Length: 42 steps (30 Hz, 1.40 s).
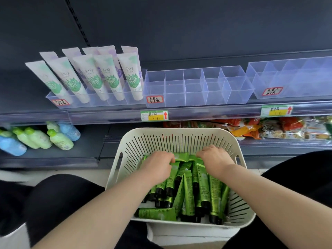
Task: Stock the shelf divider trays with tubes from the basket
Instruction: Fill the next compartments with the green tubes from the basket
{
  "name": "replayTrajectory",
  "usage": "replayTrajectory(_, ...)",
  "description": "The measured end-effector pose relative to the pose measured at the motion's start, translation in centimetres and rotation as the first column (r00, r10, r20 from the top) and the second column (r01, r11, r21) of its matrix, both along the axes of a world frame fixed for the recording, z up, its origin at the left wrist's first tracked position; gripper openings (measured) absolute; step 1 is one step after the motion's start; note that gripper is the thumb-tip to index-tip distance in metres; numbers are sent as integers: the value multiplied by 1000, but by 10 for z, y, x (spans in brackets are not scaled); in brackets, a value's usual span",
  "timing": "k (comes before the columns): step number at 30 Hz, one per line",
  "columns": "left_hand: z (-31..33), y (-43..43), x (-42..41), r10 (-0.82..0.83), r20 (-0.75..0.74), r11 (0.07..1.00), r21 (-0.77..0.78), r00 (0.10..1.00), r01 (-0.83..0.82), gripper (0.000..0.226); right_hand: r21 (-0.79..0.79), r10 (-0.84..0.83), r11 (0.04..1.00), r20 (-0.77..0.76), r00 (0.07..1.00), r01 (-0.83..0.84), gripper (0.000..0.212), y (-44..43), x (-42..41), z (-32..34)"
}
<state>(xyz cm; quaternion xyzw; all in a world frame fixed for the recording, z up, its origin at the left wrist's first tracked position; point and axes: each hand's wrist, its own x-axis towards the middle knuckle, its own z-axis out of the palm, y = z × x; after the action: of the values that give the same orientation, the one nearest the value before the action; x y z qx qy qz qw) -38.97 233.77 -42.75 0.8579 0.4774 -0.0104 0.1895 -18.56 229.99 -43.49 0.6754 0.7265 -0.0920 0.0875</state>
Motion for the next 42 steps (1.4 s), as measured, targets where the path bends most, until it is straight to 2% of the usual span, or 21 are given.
replayTrajectory(4,-10,-6,6,11,12,999,-36,1000,-10,21,-159,-96,983,-24,995,91,47,-1,-4,-13)
replayTrajectory(7,-11,-3,6,40,44,999,-33,998,-39,20,-258,-86,962,38,996,93,37,-1,-9,-22)
replayTrajectory(10,-11,0,6,54,55,998,-44,997,-51,21,-298,-52,951,102,993,81,53,-5,-13,-30)
replayTrajectory(12,-12,2,7,53,43,997,-54,998,-50,23,-279,-83,955,72,994,100,66,-10,-9,-33)
replayTrajectory(14,-13,3,9,56,24,996,-65,998,-54,22,-274,-141,951,31,990,144,69,-12,-2,-32)
replayTrajectory(16,-14,2,14,47,14,996,-82,999,-46,21,-297,-175,939,27,984,175,63,-11,1,-30)
replayTrajectory(19,-17,-2,22,11,-3,993,-121,1000,-11,23,-352,-258,905,-9,966,239,42,-3,-1,-23)
replayTrajectory(26,-20,-5,32,-55,-73,967,-251,996,35,46,-285,-233,947,-283,930,151,19,-4,4,-1)
replayTrajectory(29,-20,-8,38,-140,-125,954,-284,982,100,66,-247,-262,951,-330,907,185,15,-14,9,-2)
replayTrajectory(31,-22,-8,42,-194,-167,953,-266,967,145,70,-203,-277,955,-350,895,217,17,-16,13,1)
replayTrajectory(35,-27,-8,47,-203,-182,971,-164,962,174,60,-121,-264,964,-398,878,235,23,-16,19,14)
replayTrajectory(40,-20,-3,45,-317,-145,948,-49,937,314,26,54,-216,967,-348,912,249,22,-26,23,24)
replayTrajectory(42,-14,1,41,-328,-107,942,-114,938,316,19,133,-194,958,-356,914,255,20,-28,23,28)
